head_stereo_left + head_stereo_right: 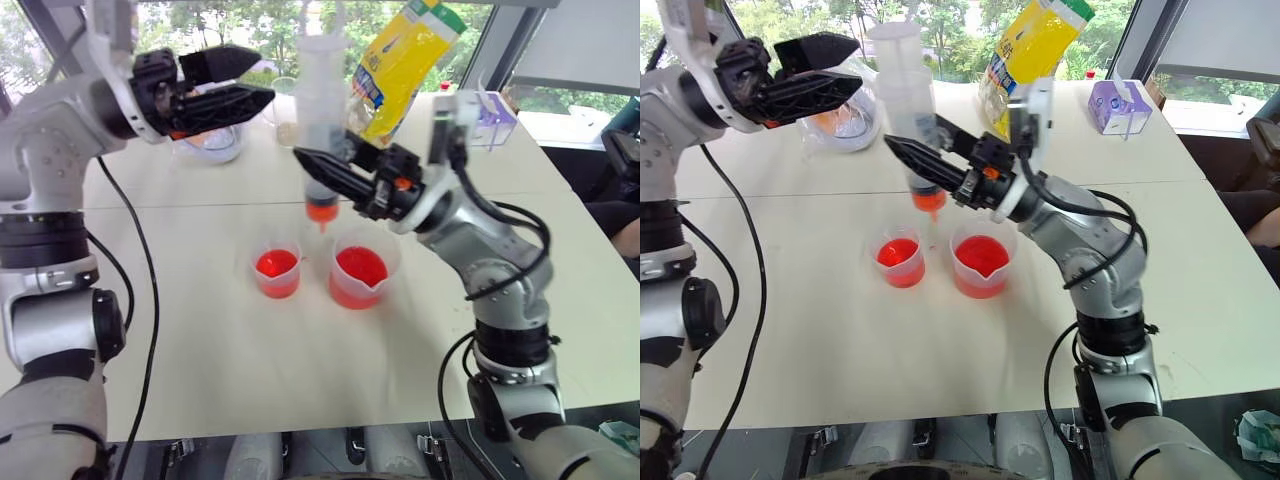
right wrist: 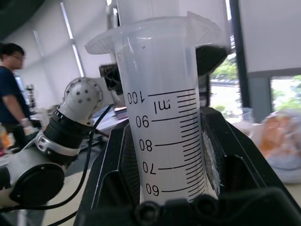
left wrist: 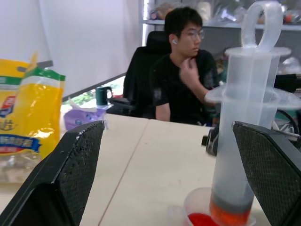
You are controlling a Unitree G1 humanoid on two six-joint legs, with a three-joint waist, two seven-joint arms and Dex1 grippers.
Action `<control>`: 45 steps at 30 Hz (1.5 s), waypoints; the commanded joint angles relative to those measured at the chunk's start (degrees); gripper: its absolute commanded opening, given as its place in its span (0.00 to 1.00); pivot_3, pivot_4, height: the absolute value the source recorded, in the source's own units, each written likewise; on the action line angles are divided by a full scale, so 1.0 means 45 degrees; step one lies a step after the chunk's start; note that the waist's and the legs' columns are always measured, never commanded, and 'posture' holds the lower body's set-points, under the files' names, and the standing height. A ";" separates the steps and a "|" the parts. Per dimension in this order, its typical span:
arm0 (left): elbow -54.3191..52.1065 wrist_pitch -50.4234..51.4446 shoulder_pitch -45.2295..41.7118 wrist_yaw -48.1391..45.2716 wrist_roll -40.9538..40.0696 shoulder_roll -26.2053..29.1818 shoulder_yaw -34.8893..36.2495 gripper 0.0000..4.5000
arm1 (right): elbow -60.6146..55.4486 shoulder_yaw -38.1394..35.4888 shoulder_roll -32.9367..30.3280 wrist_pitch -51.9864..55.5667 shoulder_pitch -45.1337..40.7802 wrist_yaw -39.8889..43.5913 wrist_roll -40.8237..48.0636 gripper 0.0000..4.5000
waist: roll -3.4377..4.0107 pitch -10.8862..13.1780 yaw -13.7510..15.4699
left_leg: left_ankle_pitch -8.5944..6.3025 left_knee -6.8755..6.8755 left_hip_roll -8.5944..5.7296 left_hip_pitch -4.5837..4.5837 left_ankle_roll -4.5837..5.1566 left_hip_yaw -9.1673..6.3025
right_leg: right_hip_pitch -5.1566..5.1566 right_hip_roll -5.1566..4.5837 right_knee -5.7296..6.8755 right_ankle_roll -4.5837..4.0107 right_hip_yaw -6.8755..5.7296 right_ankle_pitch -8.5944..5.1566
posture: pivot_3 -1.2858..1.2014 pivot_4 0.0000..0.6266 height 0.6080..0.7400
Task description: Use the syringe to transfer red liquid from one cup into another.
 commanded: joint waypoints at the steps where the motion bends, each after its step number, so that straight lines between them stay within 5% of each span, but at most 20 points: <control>1: -0.0713 0.0457 -0.0127 0.0366 -0.0643 0.0453 0.0742 0.99 | 0.0976 0.0497 0.0520 -0.1043 -0.0433 0.0853 -0.0562 0.31 | 0.0000 0.0000 -0.0004 | 0.0000 0.0000 -0.0001 -0.0001 0.0000 0.0001 | 0.0000 -0.0002 -0.0002 0.0000 0.0001 0.0000 | 0.52 0.24 1.00; 16: -0.2104 0.1534 0.0542 0.1056 -0.1689 0.1197 0.1143 0.99 | 0.3767 0.1637 0.1882 -0.3163 -0.0025 0.2418 -0.2402 0.31 | 0.0004 0.0002 -0.0038 | 0.0005 -0.0002 0.0002 0.0002 -0.0009 0.0001 | -0.0006 0.0001 0.0011 0.0000 -0.0001 0.0000 | 0.52 0.24 1.00; 34: -0.2238 -0.0267 0.2542 -0.0515 0.0062 0.3381 0.0438 0.99 | 0.3554 0.0626 0.2300 -0.2692 -0.0006 0.1891 -0.1975 0.31 | 0.0009 0.0005 -0.0032 | 0.0011 -0.0004 0.0003 0.0001 -0.0020 0.0006 | -0.0016 0.0003 0.0023 -0.0003 0.0001 -0.0001 | 0.52 0.24 1.00; 45: -0.3039 0.0687 0.2244 0.0534 -0.1458 0.2215 0.0700 0.99 | 0.3674 0.0998 0.2300 -0.2868 0.0427 0.2084 -0.2481 0.31 | 0.0008 0.0005 -0.0035 | 0.0011 -0.0004 0.0004 0.0001 -0.0020 0.0003 | -0.0014 0.0000 0.0023 -0.0002 0.0001 -0.0001 | 0.52 0.24 1.00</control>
